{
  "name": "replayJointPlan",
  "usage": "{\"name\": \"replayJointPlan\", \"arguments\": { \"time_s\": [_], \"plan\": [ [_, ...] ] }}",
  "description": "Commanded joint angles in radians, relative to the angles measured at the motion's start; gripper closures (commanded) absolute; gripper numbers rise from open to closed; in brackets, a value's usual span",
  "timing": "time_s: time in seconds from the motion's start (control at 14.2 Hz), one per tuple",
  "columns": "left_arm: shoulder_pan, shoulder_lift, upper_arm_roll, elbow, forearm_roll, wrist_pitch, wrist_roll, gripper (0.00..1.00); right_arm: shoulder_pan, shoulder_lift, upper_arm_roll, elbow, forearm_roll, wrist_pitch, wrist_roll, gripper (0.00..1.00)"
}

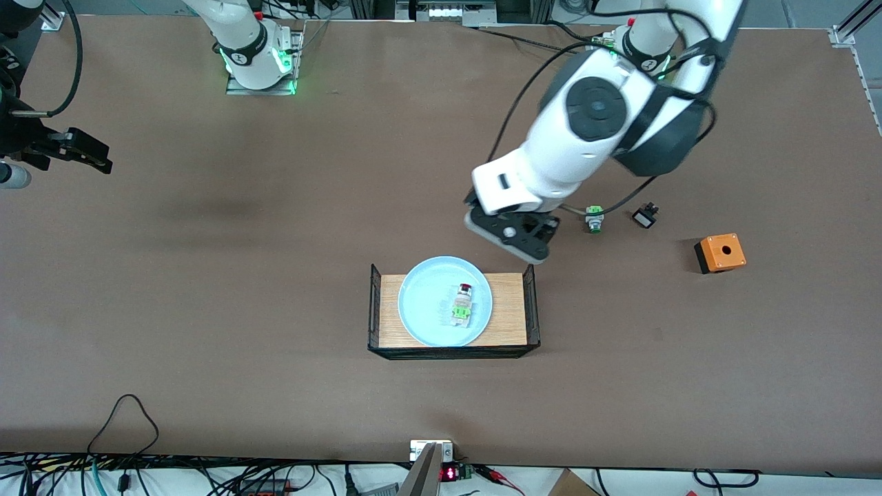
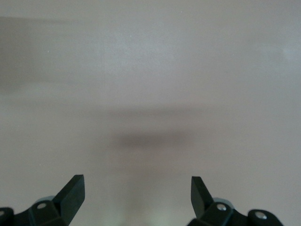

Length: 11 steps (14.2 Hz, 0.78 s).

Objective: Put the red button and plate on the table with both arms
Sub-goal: 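Reach the left gripper down to the green switch on the plate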

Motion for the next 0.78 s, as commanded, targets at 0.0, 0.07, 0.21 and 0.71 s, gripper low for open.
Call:
{"name": "replayJointPlan", "arguments": {
  "time_s": [0.0,0.07,0.21,0.71],
  "plan": [
    [-0.107,0.200,0.036,0.250,0.110,0.003,-0.164,0.00,0.001,-0.008,0.001,0.005,0.018,0.001,-0.003,0.00],
    [-0.136,0.219,0.051,0.259,0.150,0.012,-0.198,0.00,0.001,-0.008,0.001,0.005,0.018,0.001,-0.003,0.00],
    [-0.156,0.239,0.057,0.256,0.199,0.032,-0.208,0.00,0.001,-0.008,0.001,0.007,0.018,-0.010,-0.005,0.00],
    [-0.165,0.328,0.089,0.252,0.287,0.190,-0.415,0.00,0.001,-0.008,0.001,0.007,0.018,-0.010,-0.005,0.00]
  ]
}}
